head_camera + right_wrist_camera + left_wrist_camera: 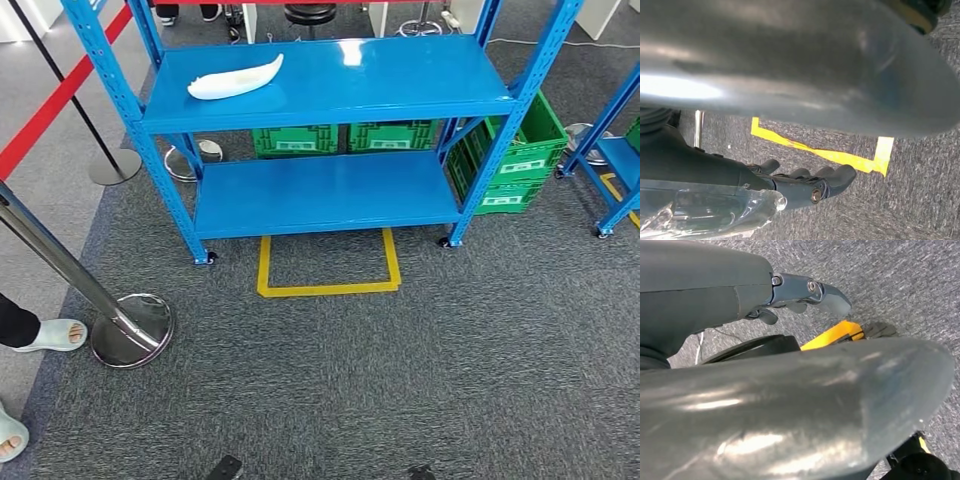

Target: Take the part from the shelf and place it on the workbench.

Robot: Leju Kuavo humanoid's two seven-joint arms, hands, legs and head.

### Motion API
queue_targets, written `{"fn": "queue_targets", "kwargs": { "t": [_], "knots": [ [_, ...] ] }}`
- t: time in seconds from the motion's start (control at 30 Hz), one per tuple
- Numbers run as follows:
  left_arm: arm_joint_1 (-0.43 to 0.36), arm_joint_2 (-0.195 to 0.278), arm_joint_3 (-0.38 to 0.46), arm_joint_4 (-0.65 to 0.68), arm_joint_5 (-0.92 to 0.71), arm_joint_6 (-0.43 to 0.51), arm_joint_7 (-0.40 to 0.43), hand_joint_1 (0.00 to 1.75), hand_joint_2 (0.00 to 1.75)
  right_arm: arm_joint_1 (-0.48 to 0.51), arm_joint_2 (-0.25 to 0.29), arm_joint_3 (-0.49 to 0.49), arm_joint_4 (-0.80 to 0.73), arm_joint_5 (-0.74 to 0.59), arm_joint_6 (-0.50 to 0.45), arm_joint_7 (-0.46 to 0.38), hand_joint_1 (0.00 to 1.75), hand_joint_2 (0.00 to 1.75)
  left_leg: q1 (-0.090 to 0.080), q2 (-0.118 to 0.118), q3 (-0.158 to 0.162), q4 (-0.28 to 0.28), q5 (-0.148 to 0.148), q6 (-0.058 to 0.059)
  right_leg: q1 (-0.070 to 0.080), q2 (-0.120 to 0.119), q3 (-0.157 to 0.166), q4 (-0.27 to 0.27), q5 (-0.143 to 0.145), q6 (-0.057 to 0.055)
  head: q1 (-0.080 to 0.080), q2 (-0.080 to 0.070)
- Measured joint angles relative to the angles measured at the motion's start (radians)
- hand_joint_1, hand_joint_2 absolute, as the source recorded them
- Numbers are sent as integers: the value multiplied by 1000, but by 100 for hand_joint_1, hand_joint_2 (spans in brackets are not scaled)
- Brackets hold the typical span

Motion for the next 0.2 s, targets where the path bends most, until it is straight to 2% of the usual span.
{"fn": "queue_targets", "kwargs": {
  "t": [0.2],
  "knots": [
    [0, 0, -9, 0, -3, 0, 5, 0, 0, -1, 0, -5, 0, 1, 9, 0, 0, 0, -1, 0, 0, 0, 0, 9, -1, 0, 8, -13, 7, 16, 0, 0]
  ]
}}
